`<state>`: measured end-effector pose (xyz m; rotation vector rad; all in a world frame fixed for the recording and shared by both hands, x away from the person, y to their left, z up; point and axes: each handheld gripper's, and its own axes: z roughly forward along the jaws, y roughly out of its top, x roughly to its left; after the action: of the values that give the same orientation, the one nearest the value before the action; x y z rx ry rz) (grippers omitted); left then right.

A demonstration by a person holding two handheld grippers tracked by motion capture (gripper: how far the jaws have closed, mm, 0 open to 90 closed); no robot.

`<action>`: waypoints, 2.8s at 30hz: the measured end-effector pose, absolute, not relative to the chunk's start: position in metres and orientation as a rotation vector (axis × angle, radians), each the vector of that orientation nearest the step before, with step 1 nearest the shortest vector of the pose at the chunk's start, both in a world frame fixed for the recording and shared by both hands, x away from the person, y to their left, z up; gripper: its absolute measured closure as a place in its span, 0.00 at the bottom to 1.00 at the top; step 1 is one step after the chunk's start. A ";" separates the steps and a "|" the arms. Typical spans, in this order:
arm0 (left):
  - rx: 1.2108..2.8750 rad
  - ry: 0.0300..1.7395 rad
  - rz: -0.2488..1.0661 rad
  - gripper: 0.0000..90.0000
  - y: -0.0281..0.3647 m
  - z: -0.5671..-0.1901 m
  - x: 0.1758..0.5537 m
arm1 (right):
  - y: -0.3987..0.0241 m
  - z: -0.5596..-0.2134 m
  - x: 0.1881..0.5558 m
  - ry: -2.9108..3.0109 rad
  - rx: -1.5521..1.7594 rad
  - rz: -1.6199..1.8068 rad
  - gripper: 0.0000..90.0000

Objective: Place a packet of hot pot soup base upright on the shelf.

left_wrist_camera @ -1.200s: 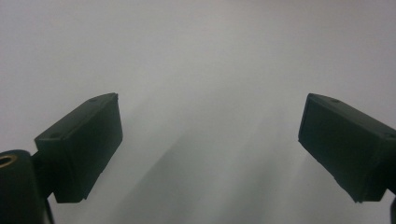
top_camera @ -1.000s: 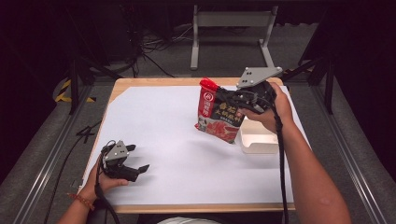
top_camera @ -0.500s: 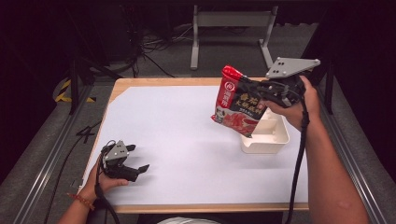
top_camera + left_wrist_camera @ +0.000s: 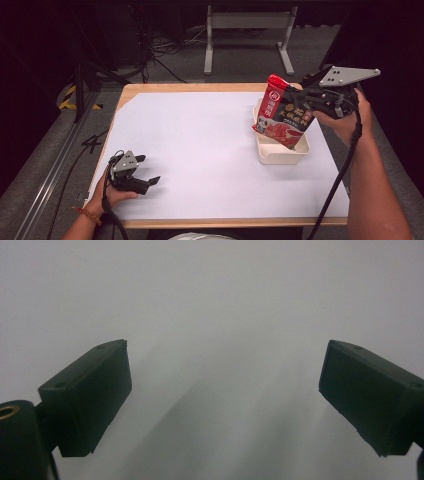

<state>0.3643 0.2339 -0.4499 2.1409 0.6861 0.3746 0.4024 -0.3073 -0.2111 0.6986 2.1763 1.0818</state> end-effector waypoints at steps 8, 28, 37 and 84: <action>2.138 0.686 0.373 0.08 0.233 -0.450 0.364 | -0.318 -0.230 0.404 2.197 0.730 1.049 0.99; 2.139 0.685 0.374 0.08 0.234 -0.450 0.364 | -0.316 -0.259 0.411 2.213 0.782 1.045 0.99; 2.140 0.686 0.376 0.08 0.234 -0.450 0.364 | -0.315 -0.268 0.414 2.198 0.795 1.045 0.98; 2.153 0.682 0.372 0.08 0.233 -0.451 0.364 | -0.346 -0.293 0.386 2.105 0.919 0.971 0.26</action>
<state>0.3635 0.2327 -0.4508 2.1532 0.6819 0.3720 0.3861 -0.3459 -0.2934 0.9189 2.1049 0.9709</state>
